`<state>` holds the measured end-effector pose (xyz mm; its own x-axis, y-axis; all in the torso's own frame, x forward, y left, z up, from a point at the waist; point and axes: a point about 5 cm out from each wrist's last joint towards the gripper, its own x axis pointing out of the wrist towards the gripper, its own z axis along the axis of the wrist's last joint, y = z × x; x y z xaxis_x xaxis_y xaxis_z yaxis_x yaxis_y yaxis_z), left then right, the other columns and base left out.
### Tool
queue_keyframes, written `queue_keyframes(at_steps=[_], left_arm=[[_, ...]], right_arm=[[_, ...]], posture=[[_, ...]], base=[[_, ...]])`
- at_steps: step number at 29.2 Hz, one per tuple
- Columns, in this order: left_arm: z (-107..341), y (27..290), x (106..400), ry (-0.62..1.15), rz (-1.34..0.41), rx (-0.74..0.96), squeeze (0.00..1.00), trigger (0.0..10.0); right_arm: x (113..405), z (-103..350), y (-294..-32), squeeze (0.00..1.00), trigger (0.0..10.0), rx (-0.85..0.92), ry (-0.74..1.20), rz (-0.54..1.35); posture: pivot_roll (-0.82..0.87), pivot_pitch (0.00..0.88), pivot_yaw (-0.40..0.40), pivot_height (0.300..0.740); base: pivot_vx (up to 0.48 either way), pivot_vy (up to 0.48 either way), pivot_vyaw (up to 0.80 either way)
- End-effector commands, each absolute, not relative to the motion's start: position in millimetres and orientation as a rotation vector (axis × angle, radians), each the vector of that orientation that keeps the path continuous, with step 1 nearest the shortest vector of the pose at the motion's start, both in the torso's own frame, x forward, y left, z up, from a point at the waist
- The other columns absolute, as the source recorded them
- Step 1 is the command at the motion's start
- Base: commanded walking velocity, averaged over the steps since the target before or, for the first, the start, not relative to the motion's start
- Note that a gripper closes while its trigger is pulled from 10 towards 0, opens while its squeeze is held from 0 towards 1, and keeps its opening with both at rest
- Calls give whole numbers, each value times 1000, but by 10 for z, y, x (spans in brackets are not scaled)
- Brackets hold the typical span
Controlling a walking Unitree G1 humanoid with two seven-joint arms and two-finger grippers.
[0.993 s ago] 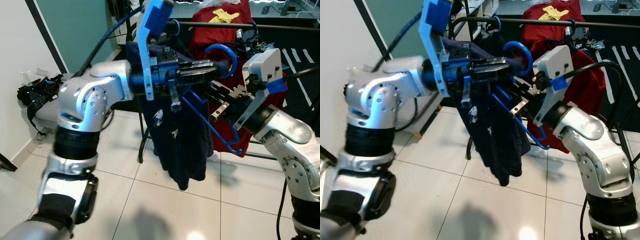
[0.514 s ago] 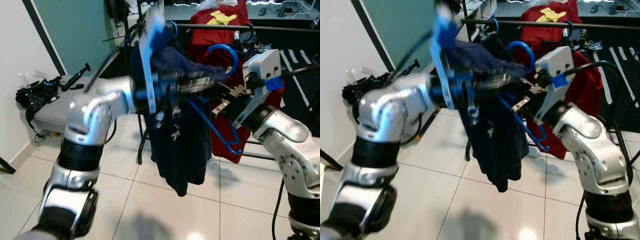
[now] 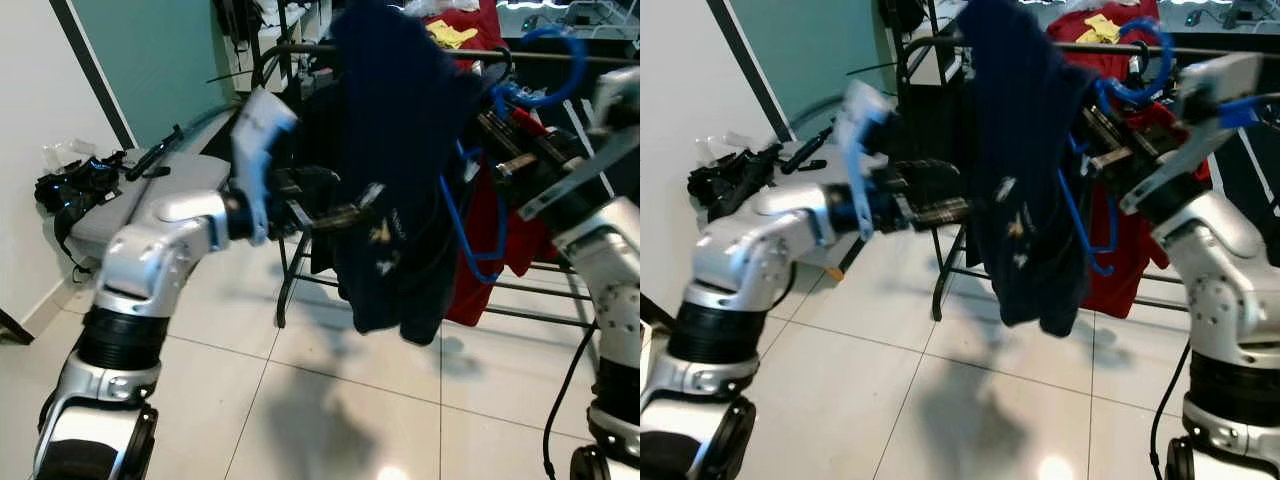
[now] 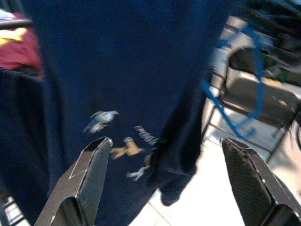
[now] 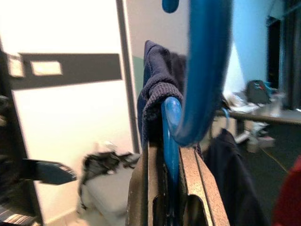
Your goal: Hang hanger
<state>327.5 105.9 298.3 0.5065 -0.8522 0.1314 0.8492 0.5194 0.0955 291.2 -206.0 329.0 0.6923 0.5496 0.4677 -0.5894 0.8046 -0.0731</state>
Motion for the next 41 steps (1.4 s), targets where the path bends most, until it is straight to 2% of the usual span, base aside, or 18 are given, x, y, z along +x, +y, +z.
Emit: queue_keyframes(at_steps=[1,3,4,7,8,12,20,24,26,27,28,35,40,41], left_arm=[[3018,1168,3330,-212,-931,-37,706,10000],[3029,1214,3351,-230,-884,-54,706,10000],[3089,1356,3375,-284,-804,-121,0,10000],[3140,1491,3385,-330,-740,-180,0,10000],[3197,1622,3382,-377,-694,-226,0,10000],[3298,1799,3359,-445,-651,-266,0,10000],[3518,2047,3228,-536,-702,-279,0,10000],[3518,2047,3228,-536,-702,-279,0,10000],[3702,2156,3085,-613,-773,-243,0,10000],[3702,2156,3085,-613,-773,-243,0,10000],[3807,2145,2976,-649,-863,-186,0,10000],[3954,2032,2909,-649,-990,-72,0,10000],[4015,1959,2913,-634,-1040,-22,0,10000],[4007,1851,2905,-590,-1124,25,0,10000]], right_arm=[[2788,3305,-1978,0,10000,99,-523,776],[2753,3283,-1959,0,10000,105,-518,825],[2668,3227,-1947,0,10000,136,-490,934],[2587,3203,-1961,0,10000,184,-484,1022],[2518,3216,-2017,0,10000,270,-502,1087],[2421,3210,-2140,0,10000,382,-525,1167],[2414,3194,-2308,0,10000,387,-513,1128],[2414,3194,-2308,0,10000,387,-513,1128],[2375,3194,-2428,0,10000,329,-455,1154],[2375,3194,-2428,0,10000,329,-455,1154],[2336,3150,-2509,0,10000,284,-359,1186],[2302,3102,-2576,0,10000,219,-235,1211],[2314,3042,-2564,0,10000,174,-165,1213],[2343,2942,-2503,0,10000,116,-87,1215]], posture=[[23,87,61,740],[23,87,61,740],[26,91,53,740],[26,91,53,740],[26,94,47,740],[27,94,41,740],[27,99,36,740],[27,99,36,740],[26,98,29,740],[26,98,29,740],[25,97,27,740],[26,93,26,740],[25,91,29,740],[25,87,32,740]], base=[[0,0,0],[0,0,0],[0,0,0],[0,0,0],[0,0,0],[0,0,0],[0,0,0],[0,0,0],[0,0,0],[0,0,0],[0,0,0],[0,0,0],[0,0,0],[0,0,0]])
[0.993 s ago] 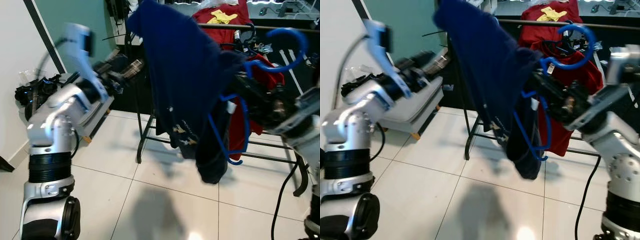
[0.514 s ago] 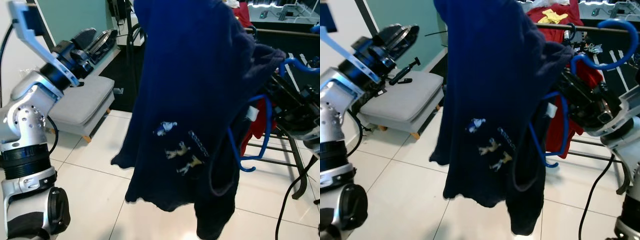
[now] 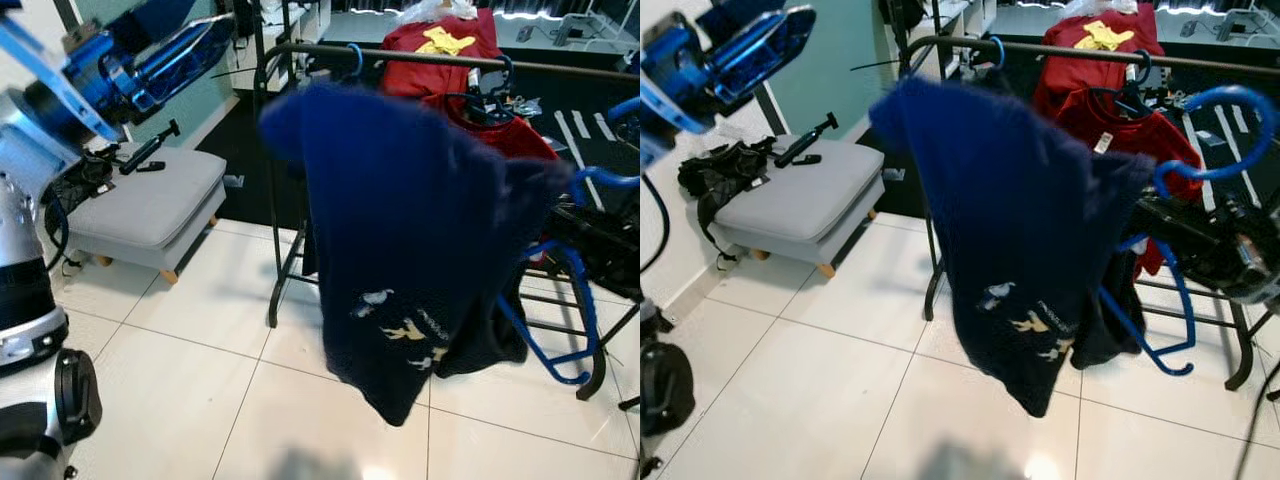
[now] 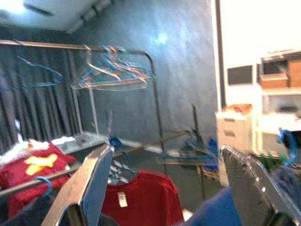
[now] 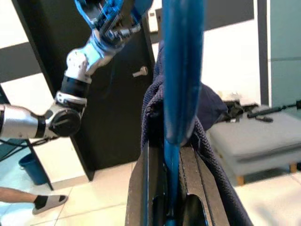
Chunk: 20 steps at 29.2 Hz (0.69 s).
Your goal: Hang hanger
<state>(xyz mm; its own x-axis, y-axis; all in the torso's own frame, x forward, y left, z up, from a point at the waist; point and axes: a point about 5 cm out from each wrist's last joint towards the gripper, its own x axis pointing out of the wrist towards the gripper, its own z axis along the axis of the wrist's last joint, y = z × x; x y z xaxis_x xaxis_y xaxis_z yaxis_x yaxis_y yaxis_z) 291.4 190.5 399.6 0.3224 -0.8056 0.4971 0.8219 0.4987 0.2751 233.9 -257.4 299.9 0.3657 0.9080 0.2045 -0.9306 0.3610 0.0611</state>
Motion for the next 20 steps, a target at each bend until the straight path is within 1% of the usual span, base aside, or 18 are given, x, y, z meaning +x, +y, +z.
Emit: queue_keyframes(at_steps=[1,2,3,4,6,7,9,12,14,15,18,20], left_arm=[[4007,1851,2905,-590,-1124,25,0,10000],[3935,1717,2871,-520,-1246,98,0,10000],[3935,1717,2871,-520,-1246,98,0,10000],[3855,1609,2847,-445,-1351,151,0,10000],[3855,1609,2847,-445,-1351,151,0,10000],[3773,1517,2837,-366,-1452,214,0,10000],[3773,1517,2837,-366,-1452,214,0,10000],[3615,1361,2853,-220,-1618,379,0,10000],[3615,1361,2853,-220,-1618,379,0,10000],[3578,1329,2850,-194,-1651,419,0,10000],[3539,1298,2855,-167,-1675,456,0,10000],[3428,1248,2898,-106,-1673,548,0,10000]], right_arm=[[2343,2942,-2503,0,10000,116,-87,1215],[2363,2854,-2422,0,10000,74,-21,1227],[2363,2854,-2422,0,10000,74,-21,1227],[2378,2779,-2360,0,10000,33,34,1241],[2378,2779,-2360,0,10000,33,34,1241],[2407,2707,-2304,0,10000,-11,80,1250],[2407,2707,-2304,0,10000,-11,80,1250],[2465,2603,-2130,0,10000,-107,144,1296],[2465,2603,-2130,0,10000,-107,144,1296],[2472,2604,-2085,0,10000,-122,146,1311],[2478,2616,-2048,0,10000,-136,142,1325],[2495,2668,-1986,0,10000,-169,119,1347]], posture=[[25,87,32,740],[25,87,32,740],[25,87,32,740],[28,84,30,740],[28,84,30,740],[28,78,35,740],[28,78,35,740],[22,68,48,740],[22,68,48,740],[22,66,50,740],[21,64,53,740],[22,60,60,740]], base=[[0,0,0],[0,0,0],[0,0,0],[0,0,0],[0,0,0],[0,0,0],[0,0,0],[0,0,0],[0,0,0],[0,0,0],[0,0,0],[0,0,0]])
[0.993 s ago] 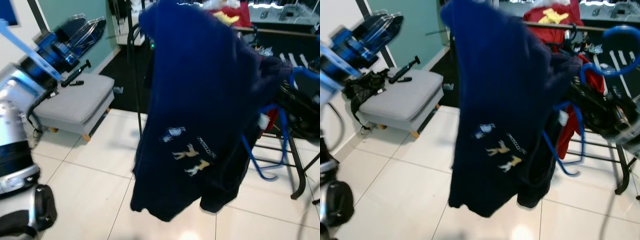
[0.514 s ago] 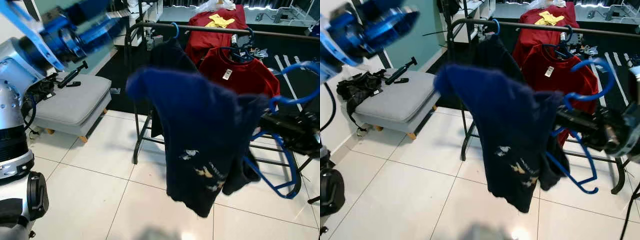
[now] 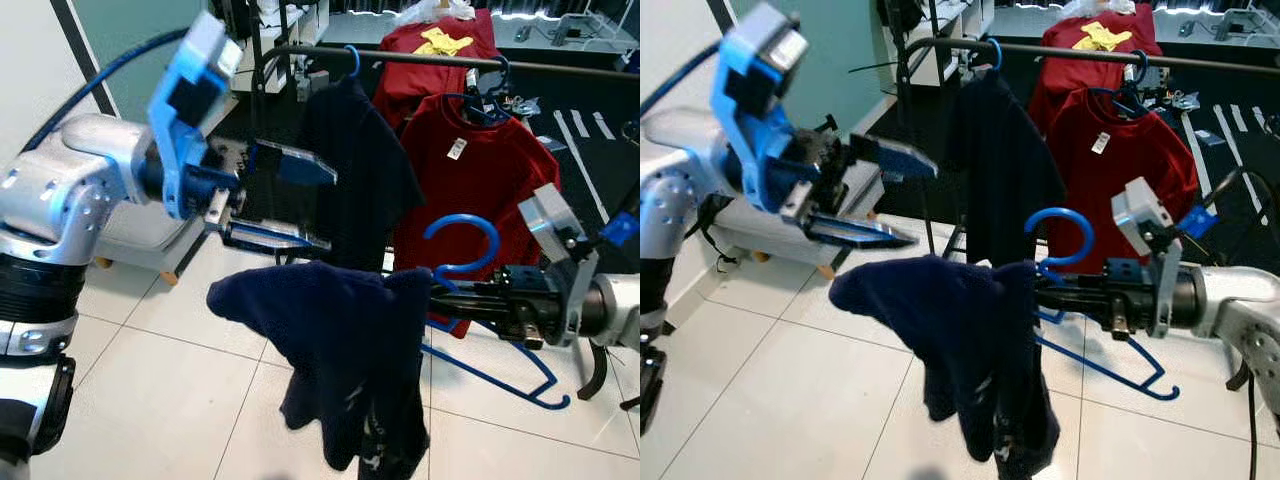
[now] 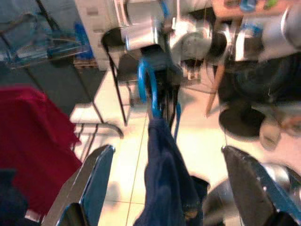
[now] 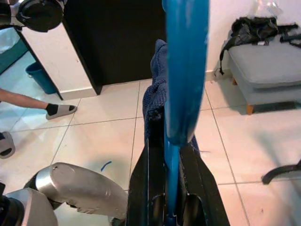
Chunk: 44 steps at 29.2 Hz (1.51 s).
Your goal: Hang hanger
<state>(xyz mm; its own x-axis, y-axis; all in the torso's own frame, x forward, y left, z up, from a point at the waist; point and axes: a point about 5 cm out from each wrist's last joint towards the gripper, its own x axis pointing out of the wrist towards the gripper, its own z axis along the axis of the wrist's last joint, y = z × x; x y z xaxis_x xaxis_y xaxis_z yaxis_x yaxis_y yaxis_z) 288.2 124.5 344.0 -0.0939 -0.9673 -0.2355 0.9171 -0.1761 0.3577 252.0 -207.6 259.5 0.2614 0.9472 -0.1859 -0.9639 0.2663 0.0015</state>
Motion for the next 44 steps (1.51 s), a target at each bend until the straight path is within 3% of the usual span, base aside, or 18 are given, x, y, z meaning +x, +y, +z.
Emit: queue_keyframes(at_steps=[1,14,26,28,29,30,44], left_arm=[[3371,1229,2939,-70,-1649,571,0,10000],[3152,1266,3216,131,-1477,672,0,10000],[3044,1335,3214,206,-1500,752,0,10000],[2995,1345,3209,232,-1521,772,0,1843],[2995,1345,3209,232,-1521,772,0,1843],[2972,1352,3204,247,-1534,781,0,0],[2879,1372,3170,290,-1581,795,0,0]], right_arm=[[2498,2702,-1955,0,10000,-182,102,1357],[2535,2773,-1846,0,10000,-264,45,1377],[2544,2800,-1852,0,10000,-281,36,1370],[2554,2809,-1856,0,10000,-289,29,1361],[2554,2809,-1856,0,10000,-289,29,1361],[2560,2812,-1856,0,10000,-291,26,1359],[2589,2837,-1844,0,10000,-298,-1,1346]], posture=[[23,60,61,740],[30,56,66,740],[25,55,69,740],[23,53,71,740],[23,53,71,740],[24,53,71,740],[26,52,72,740]], base=[[0,0,0],[0,0,0],[0,0,0],[0,0,0],[0,0,0],[0,0,0],[0,0,0]])
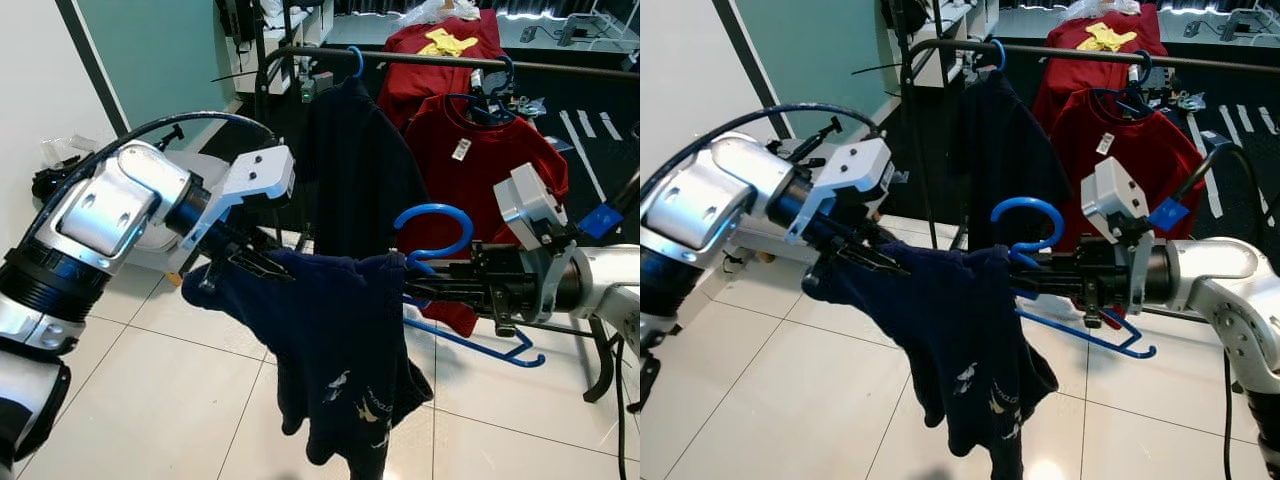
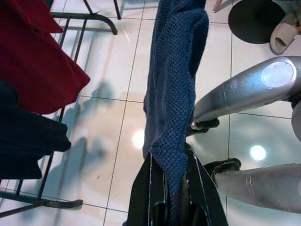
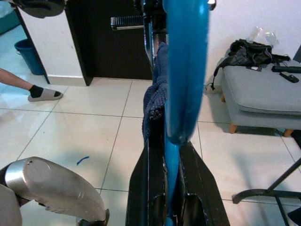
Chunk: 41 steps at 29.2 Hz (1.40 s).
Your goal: Hang hanger
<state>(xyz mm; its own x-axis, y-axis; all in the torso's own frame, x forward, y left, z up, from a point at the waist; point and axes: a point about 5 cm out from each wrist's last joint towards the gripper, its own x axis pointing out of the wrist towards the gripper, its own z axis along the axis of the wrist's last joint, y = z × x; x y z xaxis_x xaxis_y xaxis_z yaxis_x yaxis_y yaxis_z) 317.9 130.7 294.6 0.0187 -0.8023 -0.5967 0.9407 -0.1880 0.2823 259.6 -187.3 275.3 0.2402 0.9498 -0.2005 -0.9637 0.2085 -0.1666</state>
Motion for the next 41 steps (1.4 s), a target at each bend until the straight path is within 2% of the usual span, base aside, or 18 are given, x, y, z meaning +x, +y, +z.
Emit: queue_keyframes(at_steps=[1,13,14,15,16,17,30,34,35,37,38,41], left_arm=[[2879,1372,3170,290,-1581,795,0,0],[2798,1357,3145,312,-1608,800,0,0],[2839,1359,3175,286,-1587,797,0,0],[2839,1359,3175,286,-1587,797,0,0],[2865,1365,3192,274,-1572,796,0,0],[2888,1373,3208,262,-1559,797,0,0],[2974,1391,3273,214,-1502,780,0,0],[3155,1430,3384,120,-1398,759,0,0],[3256,1458,3417,72,-1361,749,0,0],[3256,1458,3417,72,-1361,749,0,0],[3350,1497,3437,32,-1328,749,0,0],[3350,1497,3437,32,-1328,749,0,0]], right_arm=[[2589,2837,-1844,0,10000,-298,-1,1346],[2598,2874,-1843,0,10000,-303,-35,1332],[2617,2880,-1848,122,10000,-295,-49,1314],[2617,2880,-1848,122,10000,-295,-49,1314],[2626,2887,-1851,663,10000,-290,-57,1304],[2636,2893,-1857,1000,10000,-287,-65,1292],[2663,2897,-1903,1000,10000,-298,-75,1244],[2665,2910,-2104,1000,10000,-311,-77,1121],[2653,2932,-2235,1000,10000,-309,-93,1045],[2653,2932,-2235,1000,10000,-309,-93,1045],[2635,2967,-2379,1000,10000,-299,-125,953],[2635,2967,-2379,1000,10000,-299,-125,953]], posture=[[26,52,72,740],[26,56,73,740],[25,55,73,740],[25,55,73,740],[25,55,73,740],[25,54,73,740],[25,58,71,740],[22,61,73,740],[19,63,74,740],[19,63,74,740],[16,65,79,740],[16,65,79,740]], base=[[0,0,0],[0,0,0],[0,0,0],[0,0,0],[0,0,0],[0,0,0],[0,0,0],[0,0,0],[0,0,0],[0,0,0],[0,0,0],[0,0,0]])
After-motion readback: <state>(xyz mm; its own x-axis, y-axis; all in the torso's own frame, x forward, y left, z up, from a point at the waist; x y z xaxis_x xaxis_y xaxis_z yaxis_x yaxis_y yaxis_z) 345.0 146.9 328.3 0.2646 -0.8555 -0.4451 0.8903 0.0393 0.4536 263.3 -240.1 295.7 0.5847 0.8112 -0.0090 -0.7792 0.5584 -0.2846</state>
